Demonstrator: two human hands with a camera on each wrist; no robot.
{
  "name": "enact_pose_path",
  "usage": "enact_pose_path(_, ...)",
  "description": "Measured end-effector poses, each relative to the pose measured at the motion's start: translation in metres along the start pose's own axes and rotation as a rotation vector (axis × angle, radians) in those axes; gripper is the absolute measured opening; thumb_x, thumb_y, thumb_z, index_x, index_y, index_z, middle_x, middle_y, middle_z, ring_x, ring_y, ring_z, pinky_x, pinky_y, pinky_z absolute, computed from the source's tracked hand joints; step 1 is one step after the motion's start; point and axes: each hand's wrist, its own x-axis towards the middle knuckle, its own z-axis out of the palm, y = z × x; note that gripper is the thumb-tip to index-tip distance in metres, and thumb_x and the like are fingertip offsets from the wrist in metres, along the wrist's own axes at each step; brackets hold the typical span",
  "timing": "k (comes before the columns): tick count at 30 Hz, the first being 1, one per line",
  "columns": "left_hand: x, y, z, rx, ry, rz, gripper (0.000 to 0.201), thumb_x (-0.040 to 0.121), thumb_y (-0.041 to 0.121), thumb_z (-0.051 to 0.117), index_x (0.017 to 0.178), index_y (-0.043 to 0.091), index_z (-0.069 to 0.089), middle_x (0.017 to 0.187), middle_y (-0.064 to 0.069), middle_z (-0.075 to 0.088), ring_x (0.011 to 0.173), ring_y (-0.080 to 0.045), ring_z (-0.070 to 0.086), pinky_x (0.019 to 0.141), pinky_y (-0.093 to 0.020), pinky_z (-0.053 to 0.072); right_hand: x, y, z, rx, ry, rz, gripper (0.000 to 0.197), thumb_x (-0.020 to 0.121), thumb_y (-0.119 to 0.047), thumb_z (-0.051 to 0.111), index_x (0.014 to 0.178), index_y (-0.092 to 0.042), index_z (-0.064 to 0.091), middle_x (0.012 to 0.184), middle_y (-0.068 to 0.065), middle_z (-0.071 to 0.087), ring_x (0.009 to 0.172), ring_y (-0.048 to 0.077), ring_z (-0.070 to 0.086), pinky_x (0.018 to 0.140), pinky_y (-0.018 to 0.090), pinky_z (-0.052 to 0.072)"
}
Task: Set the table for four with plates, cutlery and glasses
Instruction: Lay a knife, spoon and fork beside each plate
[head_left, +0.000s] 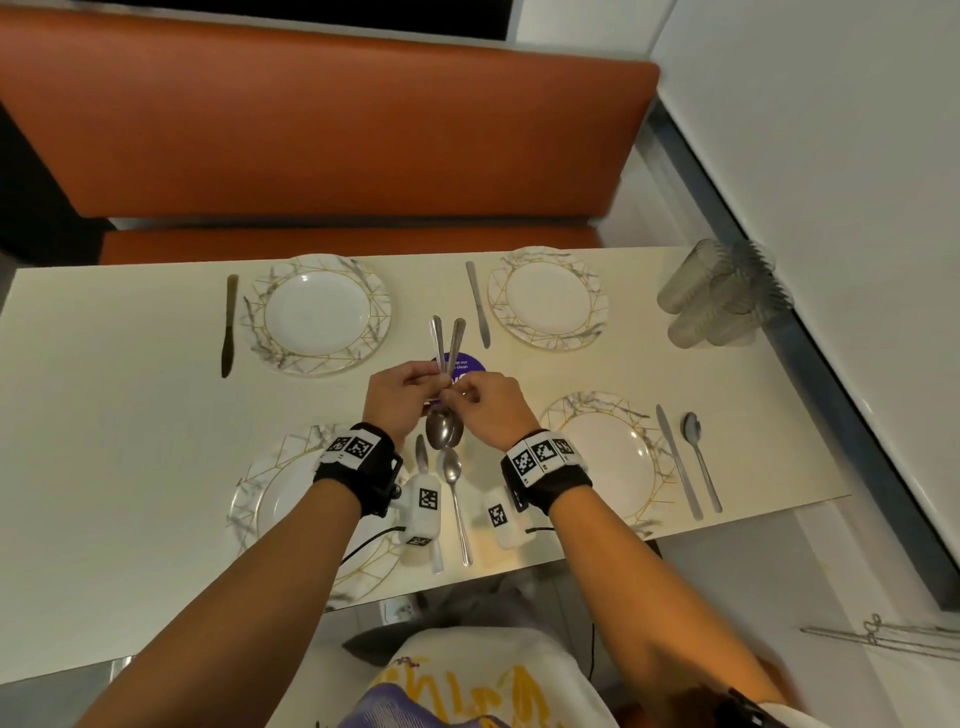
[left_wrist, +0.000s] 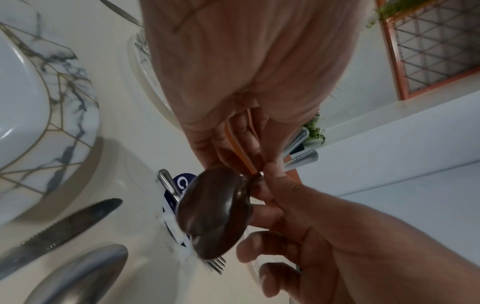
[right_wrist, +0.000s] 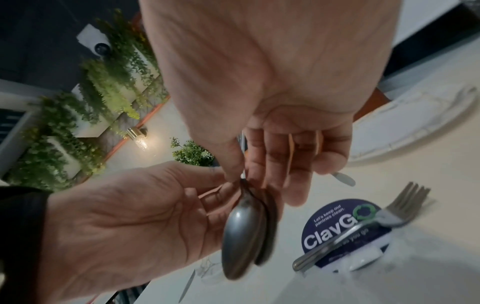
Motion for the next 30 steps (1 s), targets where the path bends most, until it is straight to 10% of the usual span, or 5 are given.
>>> enact_pose_path(10, 0.0, 0.003, 0.018, -0.054, -0.018, -0.043, 0.011, 0.09, 0.006, 0.077, 0.098, 0.013, 0.076, 0.082, -0.004, 0.079, 0.07, -0.014, 0.075, 0.069, -0.027, 0.062, 0.004, 0.005, -0.013, 0.101, 0.084, 0.043, 0.017, 0.084, -0.023, 0.078, 0.097, -0.013, 0.073, 0.085, 0.001, 0.072, 0.076, 0.012, 0.064, 0.071, 0.02, 0.048)
enact_pose_path(17, 0.027, 0.002, 0.033, 0.021, 0.012, -0.05, 0.011, 0.091, 0.007, 0.075, 0.099, 0.014, 0.079, 0.086, -0.009, 0.079, 0.069, -0.016, 0.072, 0.067, -0.026, 0.06, 0.022, 0.028, -0.019, 0.25, 0.078, 0.147, 0.011, 0.083, -0.022, 0.077, 0.093, -0.021, 0.073, 0.085, -0.003, 0.075, 0.082, 0.014, 0.072, 0.083, 0.043, 0.06)
enact_pose_path(30, 0.182, -0.001, 0.064, 0.199, 0.21, -0.204, 0.011, 0.091, 0.009, 0.076, 0.101, 0.007, 0.079, 0.089, -0.012, 0.078, 0.068, -0.02, 0.067, 0.07, -0.031, 0.059, 0.085, 0.126, -0.068, 0.219, 0.024, 0.254, 0.013, 0.089, -0.027, 0.072, 0.097, -0.017, 0.069, 0.087, -0.003, 0.073, 0.083, 0.016, 0.069, 0.087, 0.042, 0.058)
